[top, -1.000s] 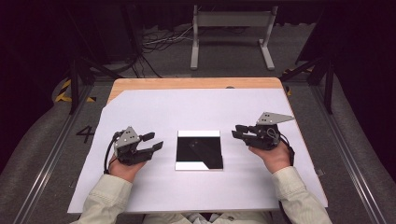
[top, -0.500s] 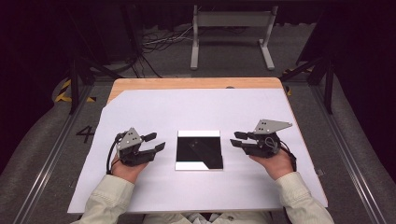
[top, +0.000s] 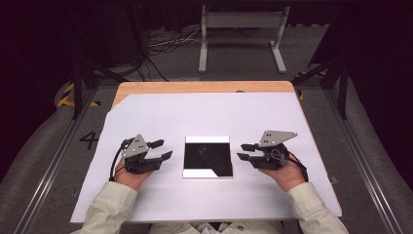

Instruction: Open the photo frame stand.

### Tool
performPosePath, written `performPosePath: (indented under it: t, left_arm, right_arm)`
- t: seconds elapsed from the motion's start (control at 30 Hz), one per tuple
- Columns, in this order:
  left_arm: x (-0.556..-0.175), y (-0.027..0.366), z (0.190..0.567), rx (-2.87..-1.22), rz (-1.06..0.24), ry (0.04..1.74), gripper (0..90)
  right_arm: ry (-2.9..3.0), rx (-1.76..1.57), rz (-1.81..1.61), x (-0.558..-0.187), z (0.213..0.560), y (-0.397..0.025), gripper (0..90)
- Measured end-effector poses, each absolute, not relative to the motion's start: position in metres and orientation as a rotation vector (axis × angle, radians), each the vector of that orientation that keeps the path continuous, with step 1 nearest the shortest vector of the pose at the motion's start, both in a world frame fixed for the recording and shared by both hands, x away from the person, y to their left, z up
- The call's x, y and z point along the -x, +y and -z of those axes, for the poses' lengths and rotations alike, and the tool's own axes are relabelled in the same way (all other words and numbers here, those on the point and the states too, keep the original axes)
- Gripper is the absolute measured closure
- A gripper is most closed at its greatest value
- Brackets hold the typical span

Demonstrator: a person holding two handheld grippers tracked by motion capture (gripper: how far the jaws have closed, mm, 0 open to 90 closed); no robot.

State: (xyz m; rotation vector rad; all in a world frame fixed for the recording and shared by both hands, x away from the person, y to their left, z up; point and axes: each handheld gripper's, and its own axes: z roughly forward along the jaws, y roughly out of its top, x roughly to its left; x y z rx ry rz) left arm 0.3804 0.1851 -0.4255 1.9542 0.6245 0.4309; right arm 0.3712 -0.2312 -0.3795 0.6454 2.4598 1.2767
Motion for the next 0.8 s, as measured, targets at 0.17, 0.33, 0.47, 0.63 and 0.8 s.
performPosePath:
  t: [0.17, 0.33, 0.47, 0.63, 0.8]
  left_arm:
    - [-0.381, 0.182, 0.427, -1.978, -0.439, 0.623, 45.5]
    - [-0.381, 0.181, 0.428, -1.981, -0.431, 0.631, 45.5]
    - [-0.381, 0.181, 0.428, -1.983, -0.428, 0.634, 45.5]
    - [-0.381, 0.18, 0.428, -1.991, -0.427, 0.634, 45.5]
    - [-0.381, 0.18, 0.429, -1.992, -0.423, 0.637, 45.5]
  right_arm:
    - [2.486, -0.636, -1.256, -0.369, 0.385, -0.228, 63.3]
    - [2.514, -0.628, -1.223, -0.367, 0.391, -0.226, 63.5]
    - [2.545, -0.628, -1.208, -0.368, 0.394, -0.224, 63.7]
    - [2.607, -0.612, -1.147, -0.369, 0.401, -0.218, 65.9]
    - [2.642, -0.618, -1.116, -0.369, 0.405, -0.215, 66.1]
